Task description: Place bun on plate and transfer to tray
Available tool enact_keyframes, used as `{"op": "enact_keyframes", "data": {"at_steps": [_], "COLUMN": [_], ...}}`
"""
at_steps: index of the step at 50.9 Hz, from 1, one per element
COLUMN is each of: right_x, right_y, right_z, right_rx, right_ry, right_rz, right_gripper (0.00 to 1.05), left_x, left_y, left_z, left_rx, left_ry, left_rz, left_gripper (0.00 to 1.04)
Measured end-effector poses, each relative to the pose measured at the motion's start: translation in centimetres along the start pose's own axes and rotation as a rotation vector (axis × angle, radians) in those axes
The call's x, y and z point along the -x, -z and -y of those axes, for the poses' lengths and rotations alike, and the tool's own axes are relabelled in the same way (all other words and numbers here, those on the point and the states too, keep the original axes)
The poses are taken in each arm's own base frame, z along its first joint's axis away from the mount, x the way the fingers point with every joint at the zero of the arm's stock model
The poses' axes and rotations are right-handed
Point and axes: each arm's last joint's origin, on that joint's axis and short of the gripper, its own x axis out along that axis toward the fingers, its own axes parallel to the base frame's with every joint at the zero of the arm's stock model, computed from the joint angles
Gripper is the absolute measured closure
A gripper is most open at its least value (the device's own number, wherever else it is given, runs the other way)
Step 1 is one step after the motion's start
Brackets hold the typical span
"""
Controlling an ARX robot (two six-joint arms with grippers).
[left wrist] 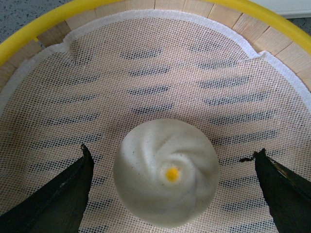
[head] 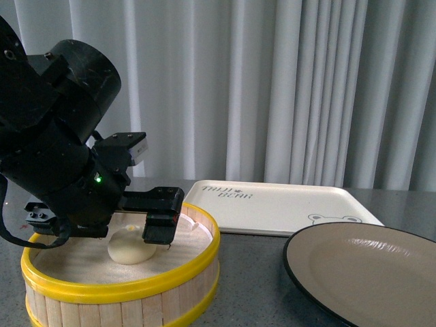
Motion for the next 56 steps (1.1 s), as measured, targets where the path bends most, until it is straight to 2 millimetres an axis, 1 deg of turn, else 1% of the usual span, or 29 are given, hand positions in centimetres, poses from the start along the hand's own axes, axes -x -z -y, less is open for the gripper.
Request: {"op": "enact_keyframes", "data": {"at_steps": [6,11,14,16,21,24,28,29,34,38,41,45,50,56], "right_x": [0.0,0.0,0.0,0.0,0.0,0.0,0.0,0.0,0.0,0.0,0.0,0.0,0.0,0.0], "right_y": [0.0,0.0,0.0,0.0,0.0,0.0,0.0,0.0,0.0,0.0,0.0,0.0,0.0,0.0], "right_z": [0.0,0.0,0.0,0.0,0.0,0.0,0.0,0.0,0.0,0.0,0.0,0.0,0.0,0.0], "right_rx": [0.0,0.0,0.0,0.0,0.0,0.0,0.0,0.0,0.0,0.0,0.0,0.0,0.0,0.0], "right_ry": [0.0,0.0,0.0,0.0,0.0,0.0,0.0,0.0,0.0,0.0,0.0,0.0,0.0,0.0], "right_rz": [0.0,0.0,0.0,0.0,0.0,0.0,0.0,0.0,0.0,0.0,0.0,0.0,0.0,0.0], "right_gripper": [0.09,0.09,0.09,0.09,0.09,0.09,0.09,0.09,0.09,0.09,0.09,0.09,0.09,0.09], "left_x": [-0.6,-0.6,-0.6,-0.6,-0.4,-0.2,0.4,0.6,1.4,2.4,3.5,4.4,4.9,4.6], "left_y": [0.2,0.2,0.1,0.1,-0.4,-0.5,-0.7,-0.8,-1.2,-1.6,-2.0,-2.1,-2.0,-1.8], "left_z": [0.2,0.3,0.3,0.3,0.5,0.6,0.8,1.0,1.5,2.5,3.8,5.6,7.9,10.7], "left_rx": [-0.003,-0.001,0.0,0.0,-0.016,-0.023,-0.053,-0.068,-0.108,-0.146,-0.188,-0.225,-0.271,-0.315], "left_ry": [-0.008,-0.008,-0.007,-0.007,0.016,0.028,0.03,0.026,0.028,0.05,0.097,0.155,0.219,0.277], "left_rz": [-0.008,-0.006,-0.003,-0.001,0.047,0.059,0.086,0.101,0.152,0.195,0.237,0.267,0.284,0.286], "left_gripper": [0.08,0.29,0.36,0.43,0.65,0.72,0.84,0.89,0.99,1.0,1.0,1.0,1.0,1.0]}}
